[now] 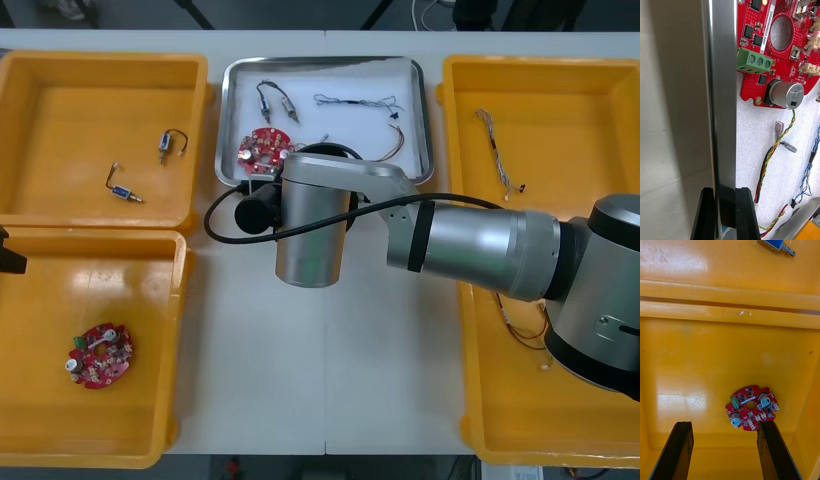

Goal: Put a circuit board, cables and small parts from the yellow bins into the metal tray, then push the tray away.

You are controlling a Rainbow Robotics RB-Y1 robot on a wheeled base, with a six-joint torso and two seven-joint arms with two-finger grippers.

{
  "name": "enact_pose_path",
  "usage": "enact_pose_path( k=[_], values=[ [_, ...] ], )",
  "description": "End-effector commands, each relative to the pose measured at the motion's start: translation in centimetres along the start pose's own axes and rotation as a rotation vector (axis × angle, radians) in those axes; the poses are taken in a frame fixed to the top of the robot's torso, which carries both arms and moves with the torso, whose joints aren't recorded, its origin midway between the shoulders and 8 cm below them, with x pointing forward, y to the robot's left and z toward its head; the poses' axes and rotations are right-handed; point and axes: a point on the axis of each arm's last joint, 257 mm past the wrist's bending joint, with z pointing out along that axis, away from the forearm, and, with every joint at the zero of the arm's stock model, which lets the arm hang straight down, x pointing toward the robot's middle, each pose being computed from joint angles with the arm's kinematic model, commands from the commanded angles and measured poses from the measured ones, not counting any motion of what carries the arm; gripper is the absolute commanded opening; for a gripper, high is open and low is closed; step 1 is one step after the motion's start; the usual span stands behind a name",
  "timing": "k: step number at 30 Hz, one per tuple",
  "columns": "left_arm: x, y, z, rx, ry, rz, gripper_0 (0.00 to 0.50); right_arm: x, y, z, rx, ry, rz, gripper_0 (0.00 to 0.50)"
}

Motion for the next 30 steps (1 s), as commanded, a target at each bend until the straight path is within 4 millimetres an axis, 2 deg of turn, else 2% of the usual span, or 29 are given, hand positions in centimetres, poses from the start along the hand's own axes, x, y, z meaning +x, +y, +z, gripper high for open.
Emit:
enact_pose_path(
  k=[1,12,19,20,21,22,23,24,26,30],
  values=[
    [-0.6,1.0,-1.4,-0.04,-0.029,0.116,0.5,-3.0,-4.3,-1.3,0.061,-0.052,0.003,0.0],
    [-0.6,1.0,-1.4,-0.04,-0.029,0.116,0.5,-3.3,-6.0,-0.3,0.084,-0.086,0.026,0.0],
    [-0.6,1.0,-1.4,-0.04,-0.029,0.116,0.5,-3.1,-6.3,0.3,0.094,-0.091,0.023,0.0],
    [-0.6,1.0,-1.4,-0.04,-0.029,0.116,0.5,-3.2,-6.4,0.5,0.095,-0.094,0.023,0.022],
    [-0.6,1.0,-1.4,-0.04,-0.029,0.116,0.5,-3.2,-6.4,0.5,0.095,-0.094,0.022,0.123],
    [-0.6,1.0,-1.4,-0.04,-0.029,0.116,0.5,-3.1,-6.5,0.5,0.098,-0.093,0.023,0.201],
    [-0.6,1.0,-1.4,-0.04,-0.029,0.116,0.5,-3.2,-6.5,0.5,0.097,-0.095,0.025,0.35],
    [-0.6,1.0,-1.4,-0.04,-0.029,0.116,0.5,-3.2,-6.4,0.5,0.095,-0.096,0.03,0.447],
    [-0.6,1.0,-1.4,-0.04,-0.029,0.116,0.5,-3.4,-6.4,0.4,0.095,-0.096,0.032,0.5],
    [-0.6,1.0,-1.4,-0.04,-0.029,0.116,0.5,-3.6,-5.9,-0.4,0.078,-0.085,0.049,0.5]
  ],
)
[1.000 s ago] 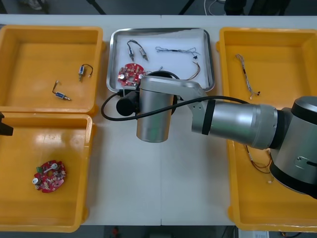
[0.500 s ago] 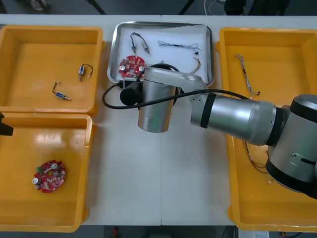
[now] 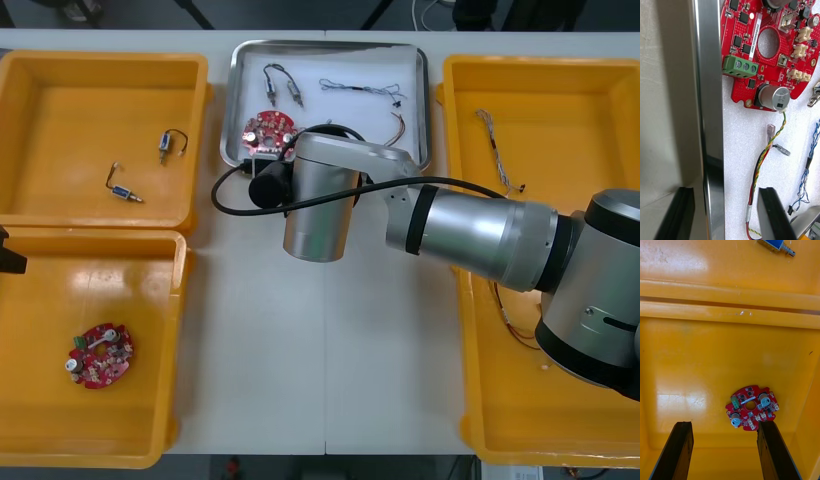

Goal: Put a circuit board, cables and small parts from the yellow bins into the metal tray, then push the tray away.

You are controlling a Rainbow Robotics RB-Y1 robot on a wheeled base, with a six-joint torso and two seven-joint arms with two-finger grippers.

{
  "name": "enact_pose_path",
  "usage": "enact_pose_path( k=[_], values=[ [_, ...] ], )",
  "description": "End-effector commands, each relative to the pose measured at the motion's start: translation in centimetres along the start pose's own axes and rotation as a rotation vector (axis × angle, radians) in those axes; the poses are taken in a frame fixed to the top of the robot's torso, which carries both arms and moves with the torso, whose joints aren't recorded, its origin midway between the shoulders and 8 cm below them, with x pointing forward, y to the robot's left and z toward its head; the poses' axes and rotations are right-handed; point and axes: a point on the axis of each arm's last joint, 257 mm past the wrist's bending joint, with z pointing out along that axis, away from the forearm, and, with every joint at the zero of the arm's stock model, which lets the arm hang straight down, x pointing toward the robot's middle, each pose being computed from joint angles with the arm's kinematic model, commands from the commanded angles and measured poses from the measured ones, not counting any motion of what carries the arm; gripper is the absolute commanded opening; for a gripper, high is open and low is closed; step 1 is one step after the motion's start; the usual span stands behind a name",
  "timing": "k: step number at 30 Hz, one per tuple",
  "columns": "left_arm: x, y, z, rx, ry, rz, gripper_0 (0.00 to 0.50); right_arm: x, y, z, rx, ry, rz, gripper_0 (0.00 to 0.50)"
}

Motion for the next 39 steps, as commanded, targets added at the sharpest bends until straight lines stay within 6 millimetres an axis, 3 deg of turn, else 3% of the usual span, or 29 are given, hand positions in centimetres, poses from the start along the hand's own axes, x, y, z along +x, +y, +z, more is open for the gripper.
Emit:
enact_pose_path(
  k=[1,9,17,25,29,33,39],
  values=[
    [-0.6,1.0,-1.4,-0.04,-0.029,0.116,0.5,-3.6,-3.0,-2.9,0.032,-0.037,0.024,0.5],
    [-0.6,1.0,-1.4,-0.04,-0.029,0.116,0.5,-4.3,0.1,-6.4,-0.086,-0.008,0.138,0.5],
    [-0.6,1.0,-1.4,-0.04,-0.029,0.116,0.5,-2.9,3.4,-11.2,-0.254,-0.006,0.296,0.5],
    [-0.6,1.0,-1.4,-0.04,-0.029,0.116,0.5,2.3,5.1,-15.6,-0.372,0.061,0.478,0.5],
    [-0.6,1.0,-1.4,-0.04,-0.029,0.116,0.5,2.8,3.7,-16.8,-0.354,0.009,0.56,0.5],
    [-0.6,1.0,-1.4,-0.04,-0.029,0.116,0.5,4.9,2.0,-18.2,-0.317,-0.032,0.727,0.5],
    [-0.6,1.0,-1.4,-0.04,-0.029,0.116,0.5,11.4,3.2,-19.1,-0.316,0.014,0.959,0.5]
  ],
)
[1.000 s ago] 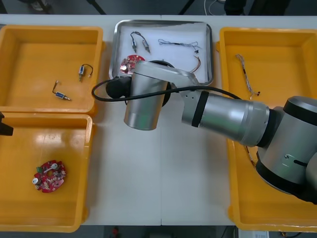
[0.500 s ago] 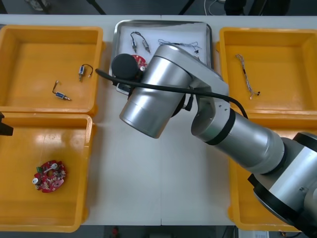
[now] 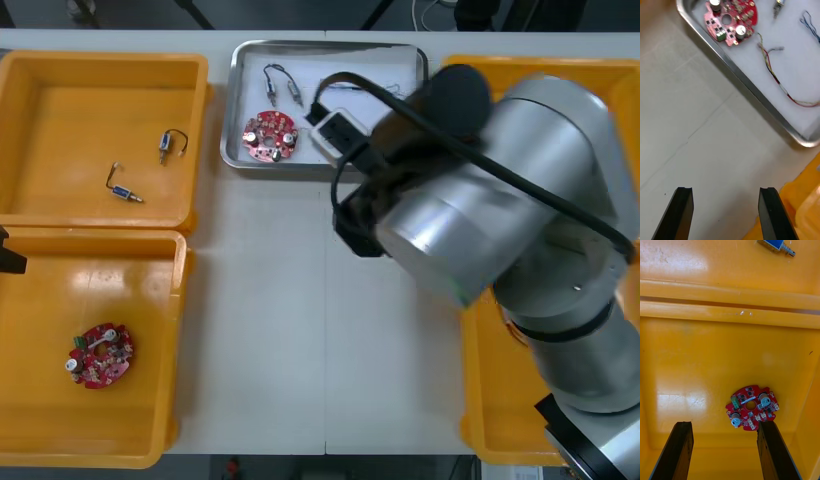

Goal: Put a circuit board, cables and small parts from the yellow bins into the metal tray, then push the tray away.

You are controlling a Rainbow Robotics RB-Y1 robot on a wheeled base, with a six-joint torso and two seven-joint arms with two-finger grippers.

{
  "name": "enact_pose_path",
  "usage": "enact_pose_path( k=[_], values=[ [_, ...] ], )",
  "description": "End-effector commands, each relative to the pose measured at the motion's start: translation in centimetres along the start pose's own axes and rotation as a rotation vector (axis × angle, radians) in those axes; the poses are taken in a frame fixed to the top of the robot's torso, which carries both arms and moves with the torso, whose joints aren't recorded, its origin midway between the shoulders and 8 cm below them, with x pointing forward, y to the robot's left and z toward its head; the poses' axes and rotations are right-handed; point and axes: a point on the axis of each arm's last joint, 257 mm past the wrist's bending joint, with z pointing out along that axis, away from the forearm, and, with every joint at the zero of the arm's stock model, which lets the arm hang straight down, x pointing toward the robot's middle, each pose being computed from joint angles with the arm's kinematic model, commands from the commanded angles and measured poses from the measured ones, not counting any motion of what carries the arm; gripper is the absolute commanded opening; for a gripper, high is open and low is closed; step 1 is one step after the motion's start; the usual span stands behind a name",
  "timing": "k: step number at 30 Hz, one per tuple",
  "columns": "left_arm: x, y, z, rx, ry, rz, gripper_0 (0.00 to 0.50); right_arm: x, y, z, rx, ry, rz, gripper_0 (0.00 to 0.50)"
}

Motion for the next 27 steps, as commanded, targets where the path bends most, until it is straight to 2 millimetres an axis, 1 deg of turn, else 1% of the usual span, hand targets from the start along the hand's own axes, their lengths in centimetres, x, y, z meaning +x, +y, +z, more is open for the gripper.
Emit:
enact_pose_path(
  k=[1,2,3,5,6,8,9,11,12,14,15,17,18,20,21,24,27],
  values=[
    [-0.6,1.0,-1.4,-0.039,-0.029,0.116,0.5,5.0,-4.1,-1.3,0.028,0.02,0.189,0.5],
    [-0.6,1.0,-1.4,-0.039,-0.029,0.116,0.5,5.8,-4.8,-1.8,0.03,0.019,0.239,0.5],
    [-0.6,1.0,-1.4,-0.039,-0.029,0.116,0.5,6.2,-5.2,-1.9,0.032,0.021,0.263,0.5],
    [-0.6,1.0,-1.4,-0.039,-0.029,0.116,0.5,7.9,-6.8,-2.8,0.037,0.024,0.357,0.5],
    [-0.6,1.0,-1.4,-0.039,-0.029,0.116,0.5,8.2,-7.2,-3.0,0.038,0.024,0.378,0.5],
    [-0.6,1.0,-1.4,-0.039,-0.029,0.116,0.5,9.9,-8.9,-3.6,0.044,0.035,0.471,0.5],
    [-0.6,1.0,-1.4,-0.039,-0.029,0.116,0.5,10.5,-9.2,-3.7,0.044,0.043,0.495,0.5],
    [-0.6,1.0,-1.4,-0.039,-0.029,0.116,0.5,12.8,-10.8,-4.1,0.052,0.069,0.579,0.5],
    [-0.6,1.0,-1.4,-0.039,-0.029,0.116,0.5,13.3,-11.3,-4.3,0.057,0.071,0.596,0.5],
    [-0.6,1.0,-1.4,-0.039,-0.029,0.116,0.5,15.4,-13.2,-5.1,0.077,0.086,0.659,0.5],
    [-0.6,1.0,-1.4,-0.039,-0.029,0.116,0.5,15.9,-13.6,-5.3,0.082,0.091,0.668,0.5],
    [-0.6,1.0,-1.4,-0.039,-0.029,0.116,0.5,17.9,-14.9,-6.2,0.098,0.109,0.713,0.5],
    [-0.6,1.0,-1.4,-0.039,-0.029,0.116,0.5,18.5,-15.0,-6.3,0.098,0.117,0.723,0.5],
    [-0.6,1.0,-1.4,-0.039,-0.029,0.116,0.5,20.5,-15.9,-7.1,0.116,0.137,0.768,0.5],
    [-0.6,1.0,-1.4,-0.039,-0.029,0.116,0.5,21.1,-16.1,-7.2,0.119,0.144,0.782,0.5],
    [-0.6,1.0,-1.4,-0.039,-0.029,0.116,0.5,23.7,-16.6,-7.8,0.122,0.18,0.854,0.5],
    [-0.6,1.0,-1.4,-0.039,-0.029,0.116,0.5,25.0,-16.7,-7.9,0.13,0.2,0.881,0.5]
  ],
)
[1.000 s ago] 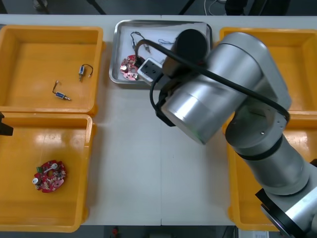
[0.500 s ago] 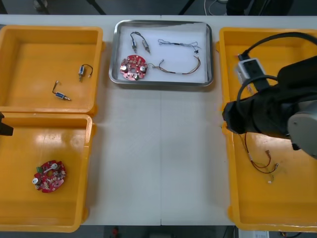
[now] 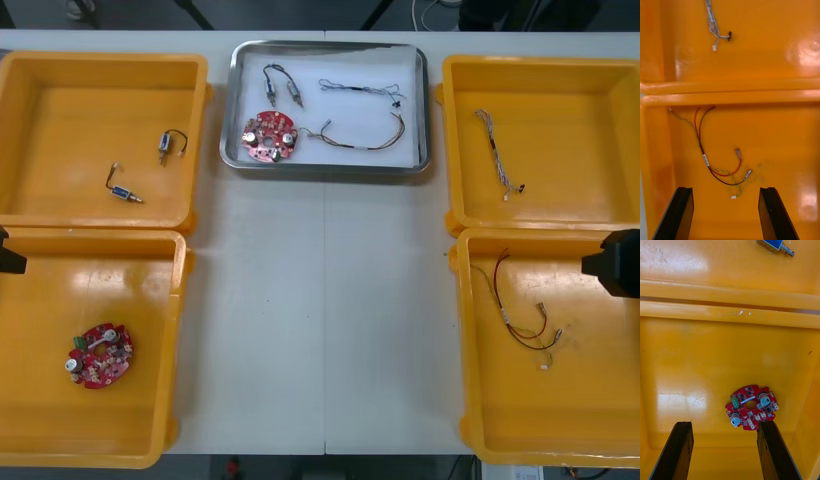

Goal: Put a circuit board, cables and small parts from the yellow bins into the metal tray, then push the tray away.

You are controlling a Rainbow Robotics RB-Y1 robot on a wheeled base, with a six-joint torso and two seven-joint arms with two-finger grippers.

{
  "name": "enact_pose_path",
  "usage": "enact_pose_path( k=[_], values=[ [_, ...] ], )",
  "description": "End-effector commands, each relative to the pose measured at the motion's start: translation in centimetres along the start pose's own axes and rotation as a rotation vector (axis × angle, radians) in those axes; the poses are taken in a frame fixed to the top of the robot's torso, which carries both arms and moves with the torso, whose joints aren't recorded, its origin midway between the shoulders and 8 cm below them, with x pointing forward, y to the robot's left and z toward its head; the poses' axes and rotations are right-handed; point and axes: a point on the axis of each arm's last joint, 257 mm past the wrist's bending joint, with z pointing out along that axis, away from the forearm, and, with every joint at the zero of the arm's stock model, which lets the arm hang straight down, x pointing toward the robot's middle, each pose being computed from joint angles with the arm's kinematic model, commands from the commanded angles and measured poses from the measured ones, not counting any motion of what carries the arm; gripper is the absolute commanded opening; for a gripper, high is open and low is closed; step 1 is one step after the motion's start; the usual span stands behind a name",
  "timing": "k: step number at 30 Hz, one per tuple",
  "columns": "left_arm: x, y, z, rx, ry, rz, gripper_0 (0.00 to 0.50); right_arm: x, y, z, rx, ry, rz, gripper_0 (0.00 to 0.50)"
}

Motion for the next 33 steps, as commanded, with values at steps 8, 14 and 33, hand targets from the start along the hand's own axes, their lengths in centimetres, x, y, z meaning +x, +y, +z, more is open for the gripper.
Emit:
enact_pose_path(
  k=[8,14,33],
  values=[
    [-0.6,1.0,-1.4,-0.04,-0.029,0.115,0.5,4.1,-4.0,0.6,0.057,0.099,0.161,0.5],
    [-0.6,1.0,-1.4,-0.04,-0.029,0.115,0.5,4.5,-4.6,1.4,0.057,0.144,0.168,0.5],
    [-0.6,1.0,-1.4,-0.04,-0.029,0.115,0.5,0.6,-3.0,0.3,0.046,0.094,-0.07,0.5]
  ],
)
